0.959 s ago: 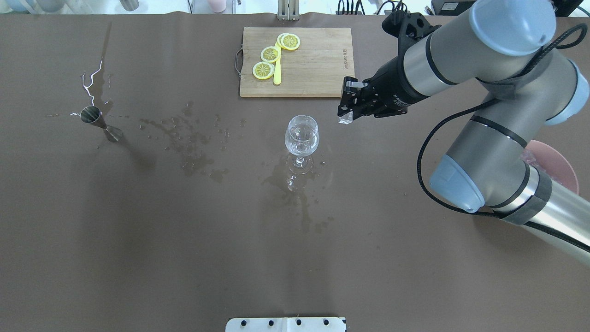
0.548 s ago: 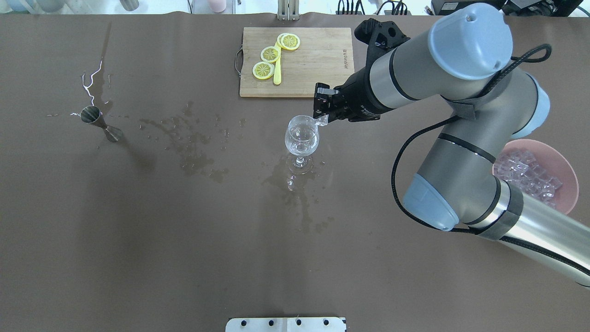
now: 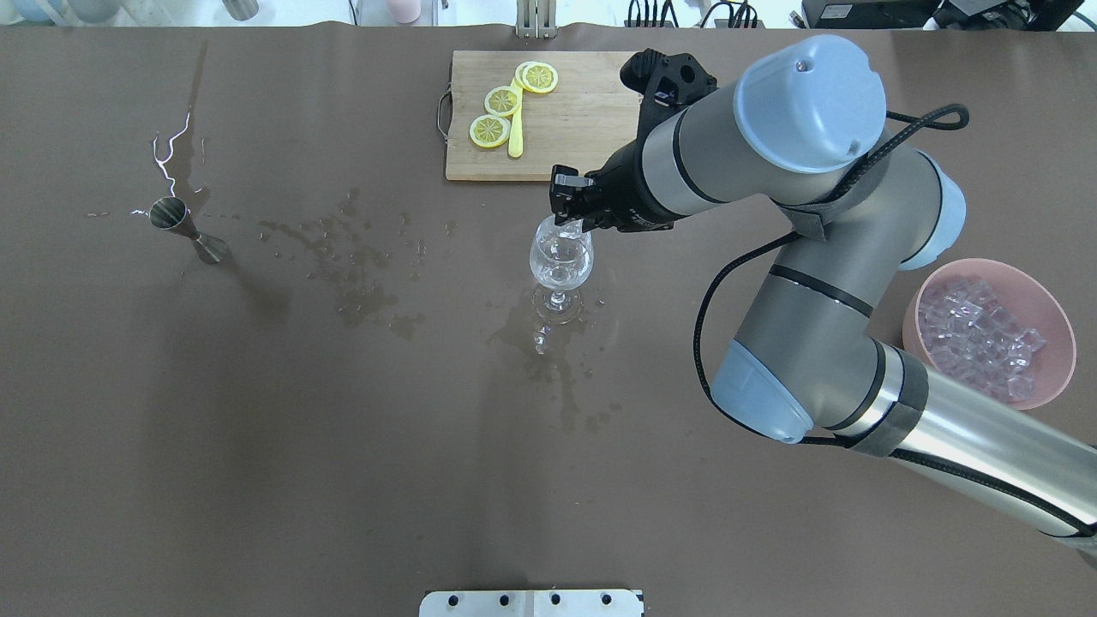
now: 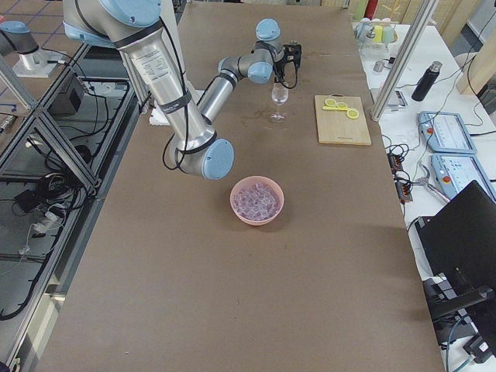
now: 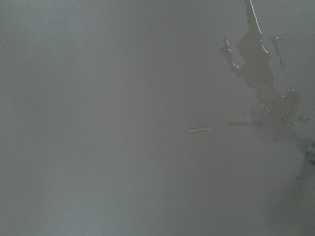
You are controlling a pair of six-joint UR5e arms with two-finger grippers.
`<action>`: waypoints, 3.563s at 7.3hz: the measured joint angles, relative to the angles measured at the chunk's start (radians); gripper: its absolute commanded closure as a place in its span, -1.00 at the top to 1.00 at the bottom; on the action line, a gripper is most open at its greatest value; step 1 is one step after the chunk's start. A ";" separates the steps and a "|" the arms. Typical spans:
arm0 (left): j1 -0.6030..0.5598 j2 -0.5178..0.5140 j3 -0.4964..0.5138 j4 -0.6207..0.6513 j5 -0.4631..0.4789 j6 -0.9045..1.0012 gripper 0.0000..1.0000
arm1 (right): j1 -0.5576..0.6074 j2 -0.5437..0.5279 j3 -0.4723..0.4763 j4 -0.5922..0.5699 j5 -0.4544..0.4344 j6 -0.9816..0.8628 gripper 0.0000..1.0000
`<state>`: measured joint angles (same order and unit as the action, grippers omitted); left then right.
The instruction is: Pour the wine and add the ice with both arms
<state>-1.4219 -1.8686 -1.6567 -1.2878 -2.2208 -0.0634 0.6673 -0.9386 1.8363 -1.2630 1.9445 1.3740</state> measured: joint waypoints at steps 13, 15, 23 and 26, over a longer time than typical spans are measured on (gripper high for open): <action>-0.067 0.021 0.021 -0.017 -0.001 0.093 0.96 | 0.458 -0.418 0.056 -0.288 0.311 -0.939 1.00; -0.106 0.082 0.038 -0.036 -0.013 0.157 0.96 | 0.593 -0.528 -0.029 -0.293 0.331 -1.175 1.00; -0.184 0.283 0.097 -0.180 -0.100 0.241 0.96 | 0.809 -0.612 -0.216 -0.295 0.394 -1.319 1.00; -0.198 0.282 0.106 -0.180 -0.100 0.241 0.96 | 0.885 -0.622 -0.277 -0.298 0.444 -1.319 1.00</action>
<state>-1.6201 -1.5867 -1.5504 -1.4681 -2.3211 0.1779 1.5528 -1.5605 1.5597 -1.5611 2.3888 0.0552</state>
